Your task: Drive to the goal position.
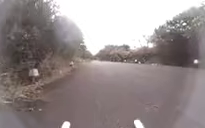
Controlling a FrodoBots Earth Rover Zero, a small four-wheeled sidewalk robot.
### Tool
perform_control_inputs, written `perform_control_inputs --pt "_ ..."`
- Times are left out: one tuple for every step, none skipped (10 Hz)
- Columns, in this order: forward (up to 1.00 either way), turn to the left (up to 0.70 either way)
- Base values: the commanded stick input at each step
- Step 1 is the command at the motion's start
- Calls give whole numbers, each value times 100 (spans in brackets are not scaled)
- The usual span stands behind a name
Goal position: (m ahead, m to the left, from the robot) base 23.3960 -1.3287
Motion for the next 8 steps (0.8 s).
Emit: perform_control_inputs --pt "50 0" --pt "50 0" --pt "50 0" --pt "50 0" --pt "50 0" --pt "50 0" --pt "50 0" --pt "50 0"
